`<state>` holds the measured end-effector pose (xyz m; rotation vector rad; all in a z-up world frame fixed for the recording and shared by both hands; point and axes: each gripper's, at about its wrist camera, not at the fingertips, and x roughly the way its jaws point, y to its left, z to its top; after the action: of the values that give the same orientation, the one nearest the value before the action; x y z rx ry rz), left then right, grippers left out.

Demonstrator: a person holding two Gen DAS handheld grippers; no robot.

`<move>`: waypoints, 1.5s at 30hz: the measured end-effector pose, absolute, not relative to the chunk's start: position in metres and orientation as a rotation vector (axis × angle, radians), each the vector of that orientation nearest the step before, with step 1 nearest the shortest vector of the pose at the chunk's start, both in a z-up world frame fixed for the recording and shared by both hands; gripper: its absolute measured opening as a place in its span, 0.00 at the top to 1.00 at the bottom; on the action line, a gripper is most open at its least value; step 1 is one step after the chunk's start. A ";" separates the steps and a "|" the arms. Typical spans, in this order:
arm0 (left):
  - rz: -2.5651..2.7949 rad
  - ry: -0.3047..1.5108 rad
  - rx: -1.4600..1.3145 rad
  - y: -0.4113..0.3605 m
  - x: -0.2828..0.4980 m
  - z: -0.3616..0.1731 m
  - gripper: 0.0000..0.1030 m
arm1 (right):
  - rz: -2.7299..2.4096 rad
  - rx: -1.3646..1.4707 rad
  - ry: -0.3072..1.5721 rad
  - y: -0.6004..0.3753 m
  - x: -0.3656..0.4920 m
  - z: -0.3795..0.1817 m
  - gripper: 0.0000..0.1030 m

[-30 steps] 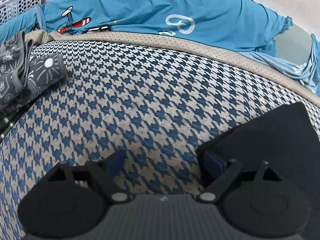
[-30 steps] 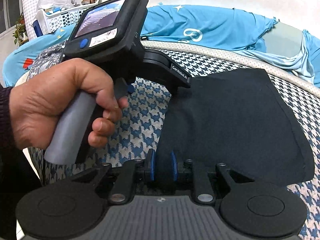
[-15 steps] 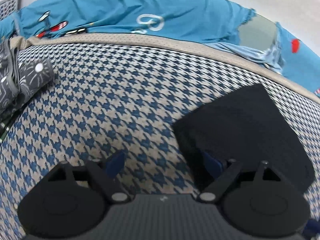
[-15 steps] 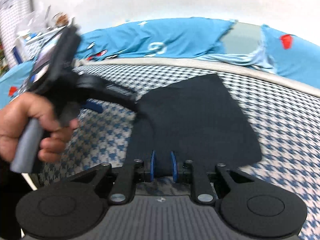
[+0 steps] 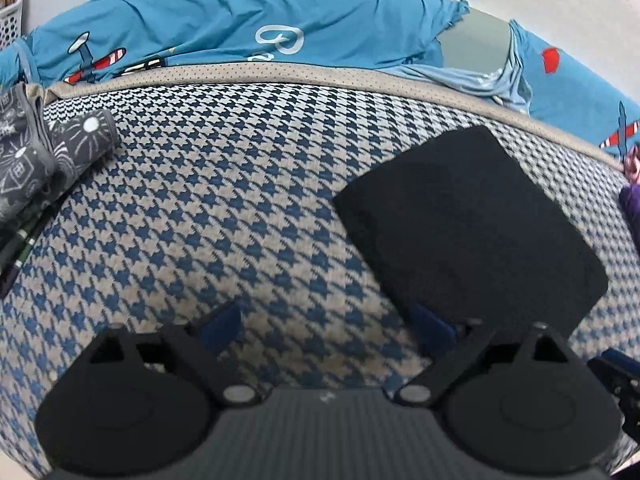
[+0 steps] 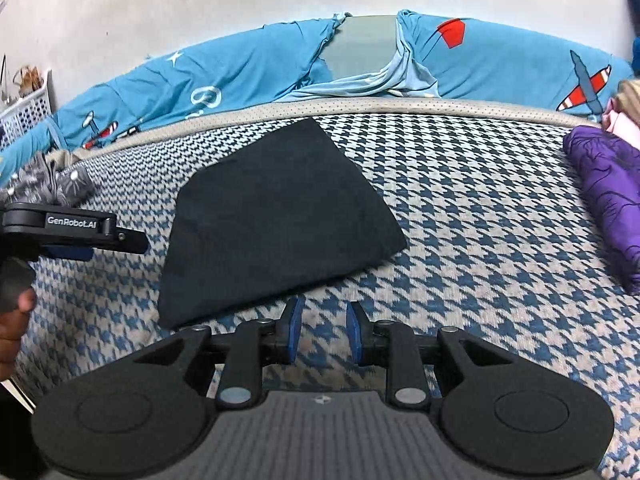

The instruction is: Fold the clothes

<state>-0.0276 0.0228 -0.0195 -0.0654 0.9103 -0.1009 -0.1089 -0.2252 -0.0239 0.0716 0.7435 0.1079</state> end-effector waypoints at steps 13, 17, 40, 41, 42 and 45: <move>-0.105 0.926 -0.008 0.026 -0.058 -0.030 0.02 | 0.112 0.053 0.783 -0.220 -0.136 -0.035 0.75; -0.107 0.916 -0.012 0.026 -0.067 -0.028 0.00 | 0.117 0.043 0.777 -0.218 -0.141 -0.036 0.71; -0.112 0.922 -0.046 0.018 -0.086 -0.028 0.00 | 0.137 0.054 0.776 -0.215 -0.152 -0.038 0.48; -0.114 0.922 -0.042 0.016 -0.087 -0.028 0.00 | 0.137 0.055 0.776 -0.215 -0.153 -0.039 0.48; -0.115 0.922 -0.037 0.015 -0.088 -0.028 0.00 | 0.137 0.055 0.776 -0.215 -0.154 -0.039 0.48; -0.119 0.918 -0.028 0.012 -0.091 -0.028 0.00 | 0.133 0.060 0.775 -0.216 -0.156 -0.038 0.47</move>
<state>-0.0911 0.0122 -0.0280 -0.0285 0.9183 -0.1186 -0.1560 -0.2162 -0.0379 0.0601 0.7751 0.1325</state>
